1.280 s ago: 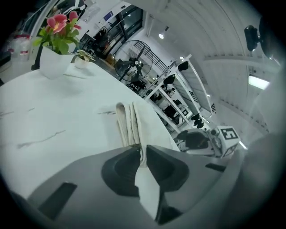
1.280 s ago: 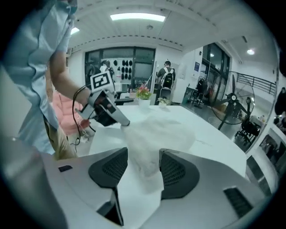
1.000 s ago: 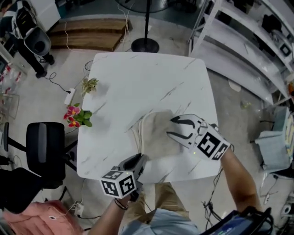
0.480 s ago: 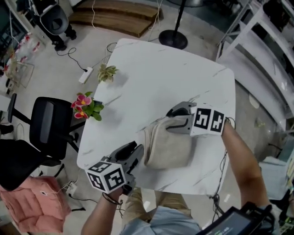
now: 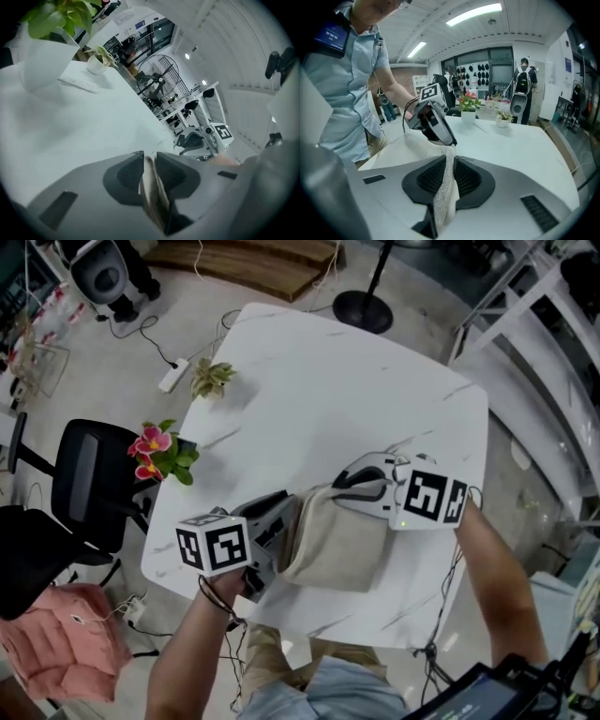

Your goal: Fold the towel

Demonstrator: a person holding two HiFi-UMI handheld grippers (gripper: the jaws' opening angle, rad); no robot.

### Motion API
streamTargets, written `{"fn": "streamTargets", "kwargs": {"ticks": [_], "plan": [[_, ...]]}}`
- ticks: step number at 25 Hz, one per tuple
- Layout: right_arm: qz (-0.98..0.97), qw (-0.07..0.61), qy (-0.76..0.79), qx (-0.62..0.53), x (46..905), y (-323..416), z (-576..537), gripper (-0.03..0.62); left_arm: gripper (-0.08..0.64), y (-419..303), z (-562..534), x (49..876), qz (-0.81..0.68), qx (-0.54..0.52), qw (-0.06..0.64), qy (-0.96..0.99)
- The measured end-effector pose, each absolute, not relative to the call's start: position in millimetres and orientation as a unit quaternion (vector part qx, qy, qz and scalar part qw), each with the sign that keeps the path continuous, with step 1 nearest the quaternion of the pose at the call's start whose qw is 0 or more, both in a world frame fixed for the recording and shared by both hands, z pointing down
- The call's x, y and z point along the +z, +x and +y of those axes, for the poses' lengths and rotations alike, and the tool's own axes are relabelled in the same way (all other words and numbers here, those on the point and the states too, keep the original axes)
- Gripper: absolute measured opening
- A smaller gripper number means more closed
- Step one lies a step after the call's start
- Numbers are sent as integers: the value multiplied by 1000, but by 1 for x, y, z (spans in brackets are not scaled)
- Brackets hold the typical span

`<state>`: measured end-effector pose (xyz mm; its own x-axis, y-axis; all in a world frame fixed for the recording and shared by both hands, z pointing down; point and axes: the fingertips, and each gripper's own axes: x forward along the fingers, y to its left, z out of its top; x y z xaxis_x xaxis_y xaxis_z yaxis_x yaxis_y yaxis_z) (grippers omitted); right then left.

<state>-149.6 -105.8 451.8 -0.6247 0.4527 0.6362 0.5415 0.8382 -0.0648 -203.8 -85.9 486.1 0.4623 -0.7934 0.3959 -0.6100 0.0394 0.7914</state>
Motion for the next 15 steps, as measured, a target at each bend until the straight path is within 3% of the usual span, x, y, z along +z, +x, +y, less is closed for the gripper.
{"fn": "streamTargets", "kwargs": {"ticks": [7,15], "plan": [[-915,294,-270,-58,433,-168,-113,64,67,-198,-107,487,-476,-106,530,694],[-900,360,-242,-51,487,-181,-120,89,67,-217,-113,488,-530,-98,508,672]]}}
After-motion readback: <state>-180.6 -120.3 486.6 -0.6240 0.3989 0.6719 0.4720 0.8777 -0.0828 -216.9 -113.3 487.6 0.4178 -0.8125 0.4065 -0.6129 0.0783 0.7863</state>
